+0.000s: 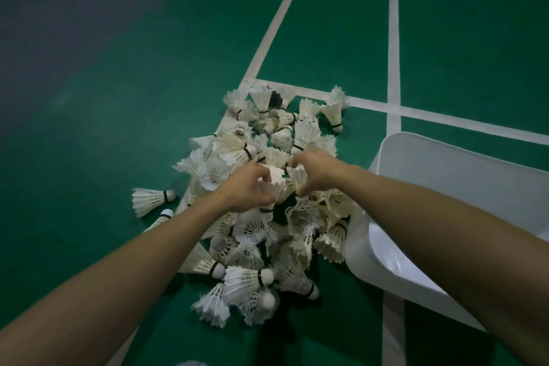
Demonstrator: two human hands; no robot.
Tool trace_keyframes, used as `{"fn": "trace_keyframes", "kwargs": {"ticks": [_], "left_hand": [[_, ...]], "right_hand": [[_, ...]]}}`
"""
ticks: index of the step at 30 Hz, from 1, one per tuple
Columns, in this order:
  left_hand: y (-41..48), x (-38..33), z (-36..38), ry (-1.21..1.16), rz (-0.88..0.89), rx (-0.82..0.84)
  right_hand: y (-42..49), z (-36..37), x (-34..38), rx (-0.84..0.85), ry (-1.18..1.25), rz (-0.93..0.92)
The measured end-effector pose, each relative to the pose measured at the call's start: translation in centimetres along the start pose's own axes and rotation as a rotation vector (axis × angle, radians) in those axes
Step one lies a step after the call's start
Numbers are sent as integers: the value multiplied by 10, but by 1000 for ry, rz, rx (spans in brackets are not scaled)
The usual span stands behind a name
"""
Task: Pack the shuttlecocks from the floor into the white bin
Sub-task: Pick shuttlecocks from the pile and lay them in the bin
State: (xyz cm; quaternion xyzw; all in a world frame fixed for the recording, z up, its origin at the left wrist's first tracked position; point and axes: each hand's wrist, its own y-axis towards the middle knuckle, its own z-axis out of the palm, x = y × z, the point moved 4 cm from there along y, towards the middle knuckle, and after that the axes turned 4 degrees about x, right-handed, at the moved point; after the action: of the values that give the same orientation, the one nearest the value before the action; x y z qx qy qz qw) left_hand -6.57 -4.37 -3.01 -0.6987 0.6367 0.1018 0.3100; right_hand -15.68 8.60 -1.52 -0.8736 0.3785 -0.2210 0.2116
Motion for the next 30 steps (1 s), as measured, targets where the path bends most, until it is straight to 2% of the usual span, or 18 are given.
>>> {"fn": "trace_keyframes", "kwargs": {"ticks": [5,10,13,16,21,26,30], "left_hand": [[1,0,3,-56,-50,-69],[10,5,11,275,-72,51],[11,7,13,305,1,137],[13,11,9,247,-48,138],[15,13,17,369,-105,273],[16,5,18,513,-154,251],[15,-2,14,668,-53,198]], "right_hand": [[11,20,1,4,107,3],[12,12,-2,41,136,-36],[6,-3,-1,-76,123,-51],[-7,-21,-4,-170,232,-37],[-31,-34,-15,-327,310,-5],[-46,-46,-21,-389,389,-17],[-49,-48,-17,-395,339,-16]]}}
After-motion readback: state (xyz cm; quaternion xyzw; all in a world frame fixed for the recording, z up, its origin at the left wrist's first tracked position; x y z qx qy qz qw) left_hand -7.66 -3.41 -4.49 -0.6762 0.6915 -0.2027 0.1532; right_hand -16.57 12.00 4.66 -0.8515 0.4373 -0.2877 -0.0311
